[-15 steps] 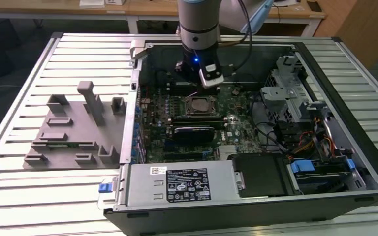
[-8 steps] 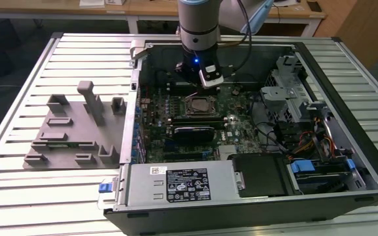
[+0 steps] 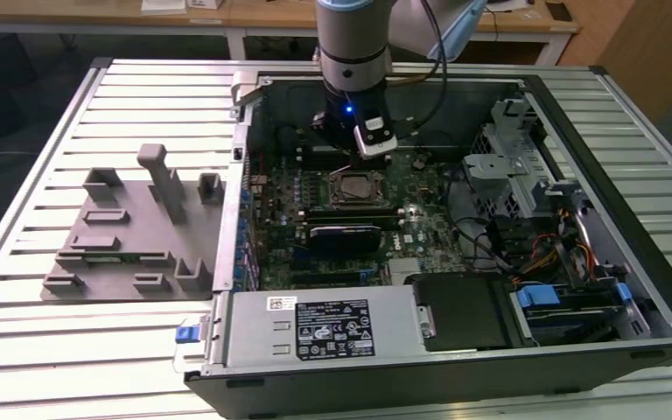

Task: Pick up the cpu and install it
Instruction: 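Install the first cpu locking lever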

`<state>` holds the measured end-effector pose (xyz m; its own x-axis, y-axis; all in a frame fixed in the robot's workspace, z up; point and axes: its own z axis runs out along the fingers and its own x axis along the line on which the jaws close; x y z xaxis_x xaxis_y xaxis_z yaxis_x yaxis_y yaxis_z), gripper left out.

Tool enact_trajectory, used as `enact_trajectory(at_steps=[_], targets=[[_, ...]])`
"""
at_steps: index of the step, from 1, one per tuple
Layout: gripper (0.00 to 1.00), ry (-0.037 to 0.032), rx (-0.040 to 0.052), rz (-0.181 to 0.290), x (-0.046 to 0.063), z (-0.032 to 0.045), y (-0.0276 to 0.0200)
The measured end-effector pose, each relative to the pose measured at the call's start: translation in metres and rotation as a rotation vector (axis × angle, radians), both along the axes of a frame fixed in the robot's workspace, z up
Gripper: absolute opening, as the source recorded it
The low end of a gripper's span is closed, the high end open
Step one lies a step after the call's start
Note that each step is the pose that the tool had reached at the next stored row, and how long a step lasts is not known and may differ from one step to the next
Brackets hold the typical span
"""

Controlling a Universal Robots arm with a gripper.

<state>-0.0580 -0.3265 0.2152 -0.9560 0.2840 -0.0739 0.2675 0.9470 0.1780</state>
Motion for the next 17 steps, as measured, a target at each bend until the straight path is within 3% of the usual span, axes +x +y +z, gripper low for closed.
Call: enact_trajectory(at_steps=[6, 17], targets=[[0.11, -0.0009, 0.0, 0.072, 0.0001, -0.001, 0.0], [0.11, -0.0012, 0.0001, 0.13, 0.0004, -0.0029, 0.0]])
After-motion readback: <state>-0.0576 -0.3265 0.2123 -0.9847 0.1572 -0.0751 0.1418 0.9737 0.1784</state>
